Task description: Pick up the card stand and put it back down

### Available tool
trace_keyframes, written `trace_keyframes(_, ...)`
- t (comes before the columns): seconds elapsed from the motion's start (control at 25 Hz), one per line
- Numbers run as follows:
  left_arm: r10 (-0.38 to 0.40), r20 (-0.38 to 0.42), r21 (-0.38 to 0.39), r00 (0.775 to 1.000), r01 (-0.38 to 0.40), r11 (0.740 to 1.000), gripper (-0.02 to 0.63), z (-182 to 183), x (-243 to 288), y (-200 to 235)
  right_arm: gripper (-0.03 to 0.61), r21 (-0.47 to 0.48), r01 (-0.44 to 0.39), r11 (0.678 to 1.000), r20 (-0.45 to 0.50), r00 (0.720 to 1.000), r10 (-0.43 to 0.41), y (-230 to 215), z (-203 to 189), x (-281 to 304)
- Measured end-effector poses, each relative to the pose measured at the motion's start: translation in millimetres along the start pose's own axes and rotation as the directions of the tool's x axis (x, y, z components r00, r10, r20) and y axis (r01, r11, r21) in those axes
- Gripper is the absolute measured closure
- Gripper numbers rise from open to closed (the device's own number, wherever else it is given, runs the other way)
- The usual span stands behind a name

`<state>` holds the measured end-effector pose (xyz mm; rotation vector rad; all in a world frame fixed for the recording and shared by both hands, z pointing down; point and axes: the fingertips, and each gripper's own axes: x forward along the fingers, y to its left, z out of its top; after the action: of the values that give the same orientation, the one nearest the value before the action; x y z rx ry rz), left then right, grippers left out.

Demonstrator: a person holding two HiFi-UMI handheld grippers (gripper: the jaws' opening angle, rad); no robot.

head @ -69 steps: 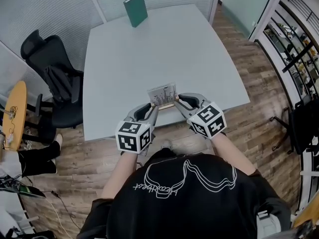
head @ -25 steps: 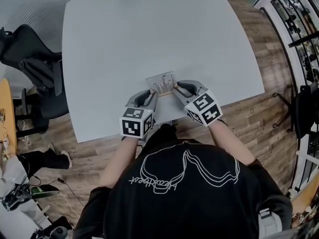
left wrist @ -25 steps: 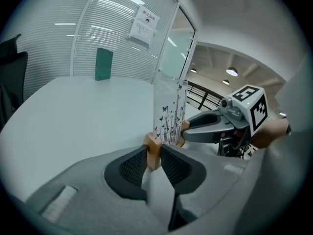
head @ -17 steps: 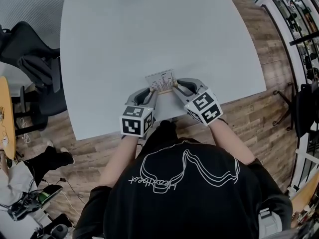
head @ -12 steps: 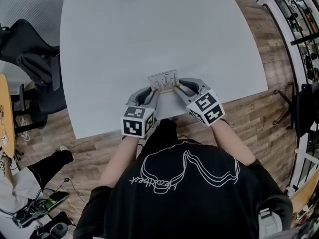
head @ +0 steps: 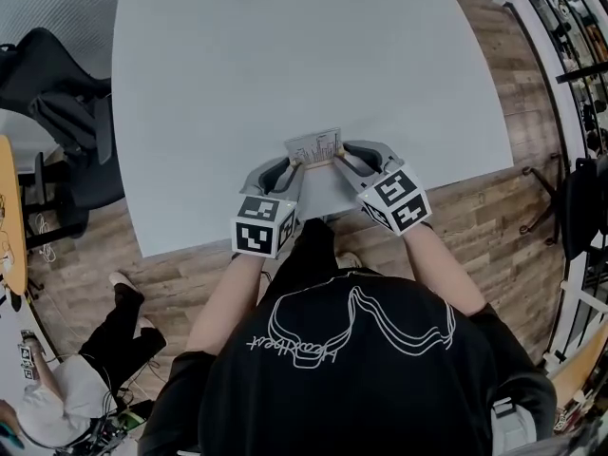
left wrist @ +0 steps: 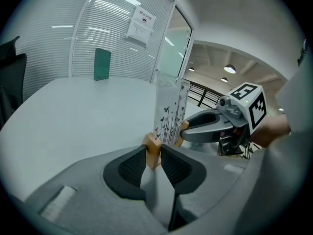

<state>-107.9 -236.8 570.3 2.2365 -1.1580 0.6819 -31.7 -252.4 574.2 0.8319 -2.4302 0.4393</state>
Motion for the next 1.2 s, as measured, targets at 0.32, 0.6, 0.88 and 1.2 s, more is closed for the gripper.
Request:
trace_keyframes(0.32,-0.016,0.047,-0.044,0.999,0.018,0.999,0.495,5,-7,0,0.436,0.006,-0.002,1.0,0.035,0.999,0.001,0,9,-6)
trace_keyframes(0.6,-0.032,0.136,-0.106,0.99,0.047,0.993,0.482,24,-32,-18,0.435,0.085,-0.082,0.993,0.176,0.982,0.066,13,42,-46)
trace_keyframes(0.88,-0.047,0.275,-0.156,0.96,0.093,0.983,0.482,47,-87,-60,0.543,0.078,-0.182,0.98,0.332,0.932,0.147,43,75,-120)
trace_keyframes(1.2,-0.108,0.417,-0.104,0.903,0.166,0.981,0.506,65,-148,-128,0.569,-0.036,-0.277,0.96,0.41,0.872,0.267,91,86,-183)
